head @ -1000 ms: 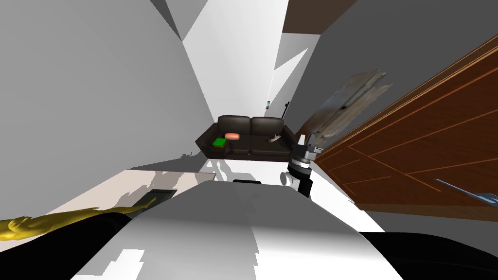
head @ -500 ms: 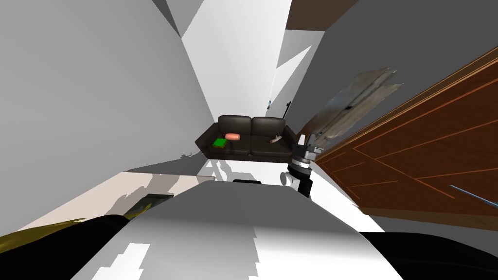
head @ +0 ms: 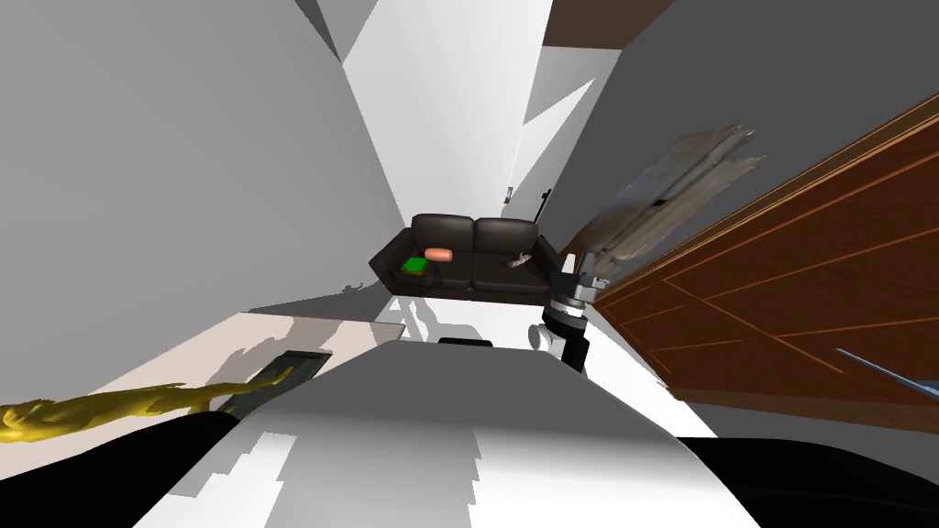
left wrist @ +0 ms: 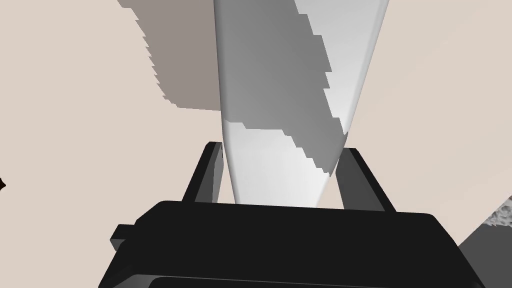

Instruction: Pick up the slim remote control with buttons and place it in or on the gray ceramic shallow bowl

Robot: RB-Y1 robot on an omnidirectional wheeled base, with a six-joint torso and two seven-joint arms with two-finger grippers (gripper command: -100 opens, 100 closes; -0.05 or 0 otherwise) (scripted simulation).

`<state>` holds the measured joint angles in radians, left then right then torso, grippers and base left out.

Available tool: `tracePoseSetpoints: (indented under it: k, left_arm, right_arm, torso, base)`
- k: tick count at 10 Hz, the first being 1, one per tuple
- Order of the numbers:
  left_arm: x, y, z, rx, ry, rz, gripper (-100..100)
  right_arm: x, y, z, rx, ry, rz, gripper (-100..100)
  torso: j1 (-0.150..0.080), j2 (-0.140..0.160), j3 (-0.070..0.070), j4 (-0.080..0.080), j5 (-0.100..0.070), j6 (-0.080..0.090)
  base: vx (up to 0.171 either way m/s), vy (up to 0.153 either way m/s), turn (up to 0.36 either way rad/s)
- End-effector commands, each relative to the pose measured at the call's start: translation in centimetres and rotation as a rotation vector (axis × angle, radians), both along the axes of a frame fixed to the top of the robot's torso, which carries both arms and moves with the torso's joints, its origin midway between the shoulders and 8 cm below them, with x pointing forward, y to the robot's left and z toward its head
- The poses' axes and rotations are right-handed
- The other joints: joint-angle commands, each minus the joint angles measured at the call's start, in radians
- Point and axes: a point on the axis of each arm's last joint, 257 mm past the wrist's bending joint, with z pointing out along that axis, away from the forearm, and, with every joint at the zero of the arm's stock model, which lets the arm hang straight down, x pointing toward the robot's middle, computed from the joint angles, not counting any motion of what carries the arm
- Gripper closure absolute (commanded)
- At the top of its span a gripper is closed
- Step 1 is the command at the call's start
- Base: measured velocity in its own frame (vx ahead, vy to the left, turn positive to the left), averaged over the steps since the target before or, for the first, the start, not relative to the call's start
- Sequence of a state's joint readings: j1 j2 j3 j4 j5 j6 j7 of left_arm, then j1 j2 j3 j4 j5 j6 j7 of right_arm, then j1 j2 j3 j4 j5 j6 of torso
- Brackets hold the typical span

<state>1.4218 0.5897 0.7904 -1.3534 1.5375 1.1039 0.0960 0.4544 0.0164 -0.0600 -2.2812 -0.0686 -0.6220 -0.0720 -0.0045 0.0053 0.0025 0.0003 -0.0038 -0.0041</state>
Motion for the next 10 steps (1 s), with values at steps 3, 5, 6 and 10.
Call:
tracePoseSetpoints:
  k: [3, 5, 6, 10]
  left_arm:
    - [1.1, -0.3, 1.6, -0.019, -0.024, -0.017, 100]
    - [1.8, -0.7, 1.7, -0.035, -0.043, -0.024, 100]
    - [2.1, -0.9, 1.8, -0.040, -0.049, -0.027, 100]
    - [3.3, -1.4, 2.9, -0.064, -0.078, -0.045, 100]
  right_arm:
    - [0.0, 0.0, 0.0, 0.000, 0.000, 0.000, 0]
    - [0.0, 0.0, 0.0, 0.000, 0.000, 0.000, 0]
    - [0.0, 0.0, 0.0, 0.000, 0.000, 0.000, 0]
    - [0.0, 0.0, 0.0, 0.000, 0.000, 0.000, 0]
  torso:
    - [0.004, 0.006, 0.004, 0.002, 0.002, 0.000]
    - [0.006, 0.006, 0.004, 0.002, 0.003, 0.000]
    - [0.009, 0.005, 0.004, 0.002, 0.004, 0.000]
    - [0.008, 0.006, 0.005, 0.003, 0.004, 0.000]
  base:
    - [-0.228, -0.002, 0.036]
    - [-0.204, 0.043, 0.032]
    - [-0.189, 0.041, 0.022]
    - [-0.224, 0.026, 0.034]
